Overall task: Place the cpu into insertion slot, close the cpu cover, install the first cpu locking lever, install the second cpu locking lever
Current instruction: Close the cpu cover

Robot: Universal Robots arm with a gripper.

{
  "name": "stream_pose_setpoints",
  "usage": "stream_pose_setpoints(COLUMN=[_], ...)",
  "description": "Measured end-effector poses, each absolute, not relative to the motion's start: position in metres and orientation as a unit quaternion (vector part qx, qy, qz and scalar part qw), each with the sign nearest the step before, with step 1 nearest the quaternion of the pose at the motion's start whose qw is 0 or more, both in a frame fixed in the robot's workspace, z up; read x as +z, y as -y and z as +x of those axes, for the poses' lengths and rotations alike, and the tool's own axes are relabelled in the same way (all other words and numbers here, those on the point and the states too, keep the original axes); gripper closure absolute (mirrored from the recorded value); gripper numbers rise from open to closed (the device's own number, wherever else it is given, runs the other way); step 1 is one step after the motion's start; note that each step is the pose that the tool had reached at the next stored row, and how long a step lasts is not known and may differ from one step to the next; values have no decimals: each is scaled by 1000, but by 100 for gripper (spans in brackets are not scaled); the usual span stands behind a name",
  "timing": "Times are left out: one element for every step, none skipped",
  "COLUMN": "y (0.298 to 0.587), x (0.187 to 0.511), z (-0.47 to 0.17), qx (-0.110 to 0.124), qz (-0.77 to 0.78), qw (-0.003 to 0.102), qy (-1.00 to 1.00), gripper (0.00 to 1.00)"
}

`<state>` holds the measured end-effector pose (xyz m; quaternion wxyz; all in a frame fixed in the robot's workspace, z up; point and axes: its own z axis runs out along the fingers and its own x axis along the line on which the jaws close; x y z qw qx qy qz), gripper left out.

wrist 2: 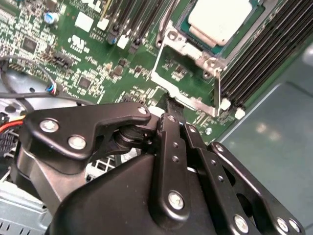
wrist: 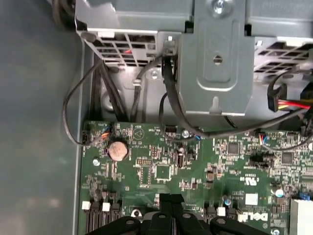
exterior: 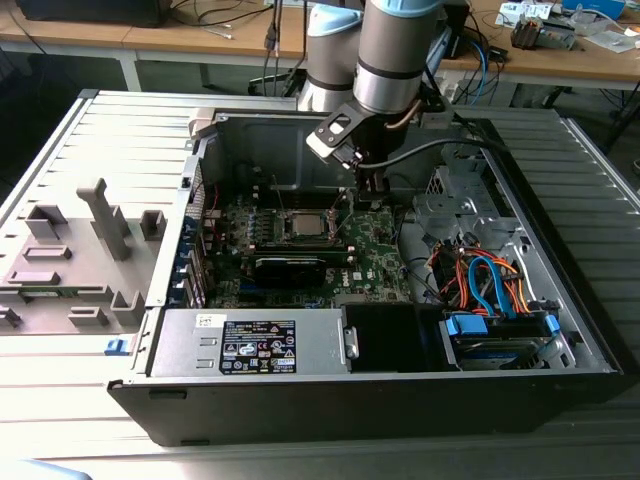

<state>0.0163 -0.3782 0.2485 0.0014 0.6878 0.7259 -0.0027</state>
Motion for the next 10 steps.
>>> stream_pose_setpoints(y=[378, 378, 378, 378, 378, 378, 378, 378, 377, 377], x=[248, 247, 246, 246, 245, 245, 245, 245, 245, 245], z=[16, 16, 15, 15, 15, 14, 13, 10, 9, 5], qx=[-3, -4, -6, -9, -11, -13, -14, -15, -16, -16], qz=[688, 688, 688, 688, 688, 688, 688, 688, 688, 688], qw=[1, 1, -1, -2, -4, -4, -5, -5, -4, -4], qy=[-726, -726, -726, -726, -726, -726, -726, -726, -726, -726], gripper=[89, 89, 89, 89, 89, 89, 89, 89, 89, 89])
